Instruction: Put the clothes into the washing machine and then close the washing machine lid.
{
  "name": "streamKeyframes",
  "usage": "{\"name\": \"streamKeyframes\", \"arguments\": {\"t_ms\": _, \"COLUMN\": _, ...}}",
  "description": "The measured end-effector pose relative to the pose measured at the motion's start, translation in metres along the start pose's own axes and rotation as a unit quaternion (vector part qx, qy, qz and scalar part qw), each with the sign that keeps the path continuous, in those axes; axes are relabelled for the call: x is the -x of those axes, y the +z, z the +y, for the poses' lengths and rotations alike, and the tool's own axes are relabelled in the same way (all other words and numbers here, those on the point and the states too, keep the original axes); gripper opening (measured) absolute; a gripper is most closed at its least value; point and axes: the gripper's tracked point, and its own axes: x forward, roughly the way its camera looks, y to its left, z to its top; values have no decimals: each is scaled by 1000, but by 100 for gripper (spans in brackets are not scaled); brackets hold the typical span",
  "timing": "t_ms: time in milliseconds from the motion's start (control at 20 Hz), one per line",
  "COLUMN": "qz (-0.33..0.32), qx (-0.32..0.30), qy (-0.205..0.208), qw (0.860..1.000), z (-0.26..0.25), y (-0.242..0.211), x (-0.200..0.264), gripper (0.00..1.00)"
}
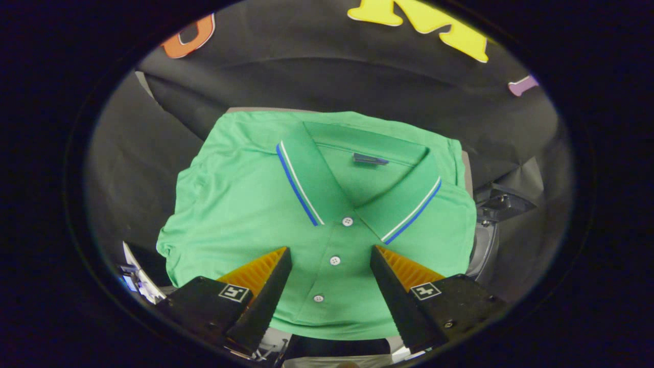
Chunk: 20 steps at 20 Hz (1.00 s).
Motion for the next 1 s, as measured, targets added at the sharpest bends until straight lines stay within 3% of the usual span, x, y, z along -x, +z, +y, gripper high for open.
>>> {"name": "streamKeyframes", "arguments": {"t_ms": 100, "qz": 14, "qx": -24, "qy": 0, "qw": 1000, "z": 1, "y": -1, "x": 0, "gripper": 98}}
{"name": "streamKeyframes", "arguments": {"t_ms": 300, "qz": 6, "qx": 7, "qy": 5, "qw": 1000, "z": 2, "y": 1, "x": 2, "gripper": 94}}
{"name": "streamKeyframes", "arguments": {"t_ms": 400, "qz": 5, "qx": 10, "qy": 10, "qw": 1000, "z": -2, "y": 3, "x": 2, "gripper": 83}}
{"name": "streamKeyframes", "arguments": {"t_ms": 550, "qz": 0, "qx": -5, "qy": 8, "qw": 1000, "z": -8, "y": 10, "x": 5, "gripper": 44}}
{"name": "streamKeyframes", "arguments": {"t_ms": 650, "qz": -2, "qx": 13, "qy": 13, "qw": 1000, "z": -13, "y": 7, "x": 7, "gripper": 29}}
{"name": "streamKeyframes", "arguments": {"t_ms": 750, "qz": -5, "qx": 18, "qy": 22, "qw": 1000, "z": -14, "y": 5, "x": 4, "gripper": 17}}
{"name": "streamKeyframes", "arguments": {"t_ms": 1000, "qz": 14, "qx": 7, "qy": 47, "qw": 999, "z": -15, "y": 10, "x": 14, "gripper": 10}}
